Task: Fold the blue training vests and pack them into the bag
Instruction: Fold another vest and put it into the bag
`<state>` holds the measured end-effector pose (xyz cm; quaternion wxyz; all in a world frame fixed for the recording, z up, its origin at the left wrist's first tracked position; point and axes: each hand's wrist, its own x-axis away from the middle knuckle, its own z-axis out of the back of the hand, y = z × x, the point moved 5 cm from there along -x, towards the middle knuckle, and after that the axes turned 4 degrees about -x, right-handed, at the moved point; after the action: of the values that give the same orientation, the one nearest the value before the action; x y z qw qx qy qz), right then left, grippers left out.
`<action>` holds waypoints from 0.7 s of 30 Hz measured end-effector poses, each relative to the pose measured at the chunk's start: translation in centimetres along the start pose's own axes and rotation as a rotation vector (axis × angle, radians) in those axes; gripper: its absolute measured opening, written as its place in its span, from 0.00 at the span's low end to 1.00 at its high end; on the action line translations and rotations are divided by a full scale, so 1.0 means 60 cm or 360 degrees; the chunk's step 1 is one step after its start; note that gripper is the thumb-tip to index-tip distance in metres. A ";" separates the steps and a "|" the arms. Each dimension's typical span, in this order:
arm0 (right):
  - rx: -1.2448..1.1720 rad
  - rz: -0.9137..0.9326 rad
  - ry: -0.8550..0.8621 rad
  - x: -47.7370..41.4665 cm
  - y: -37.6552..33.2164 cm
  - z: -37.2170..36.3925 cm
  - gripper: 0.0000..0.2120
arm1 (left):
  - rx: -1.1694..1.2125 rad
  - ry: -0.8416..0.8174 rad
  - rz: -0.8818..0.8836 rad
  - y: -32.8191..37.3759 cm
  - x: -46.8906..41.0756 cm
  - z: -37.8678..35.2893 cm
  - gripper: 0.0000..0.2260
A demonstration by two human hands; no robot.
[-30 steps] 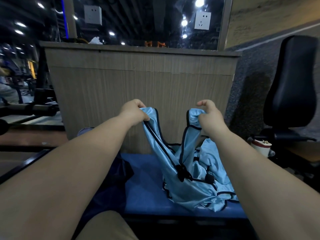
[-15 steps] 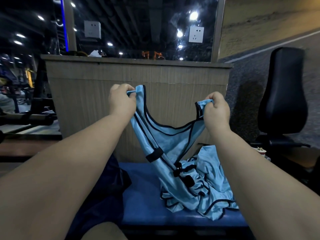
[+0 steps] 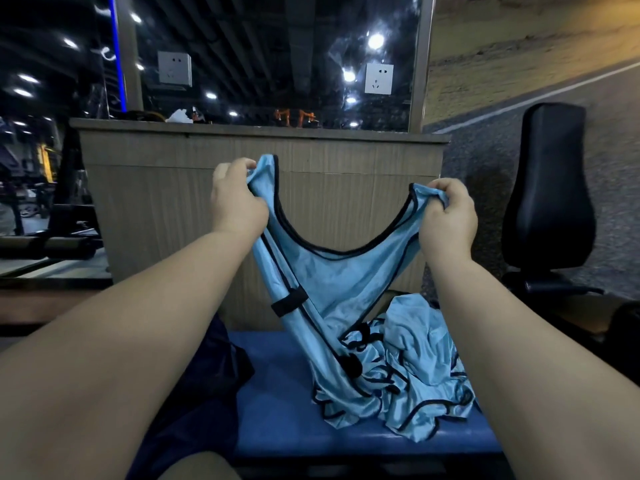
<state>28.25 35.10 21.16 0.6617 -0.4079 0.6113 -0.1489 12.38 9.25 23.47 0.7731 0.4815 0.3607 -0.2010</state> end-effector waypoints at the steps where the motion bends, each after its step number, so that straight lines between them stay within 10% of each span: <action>1: -0.0026 -0.0010 0.0023 -0.003 0.000 0.004 0.13 | -0.0019 0.0010 -0.0032 0.004 0.000 0.004 0.24; 21: -0.0492 0.0200 0.0579 -0.025 -0.055 0.066 0.03 | 0.0264 0.0534 -0.0663 0.091 -0.012 0.067 0.21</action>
<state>32.60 35.53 24.27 0.4784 -0.4321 0.7599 -0.0831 16.96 8.11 28.39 0.6027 0.4851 0.5571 -0.3019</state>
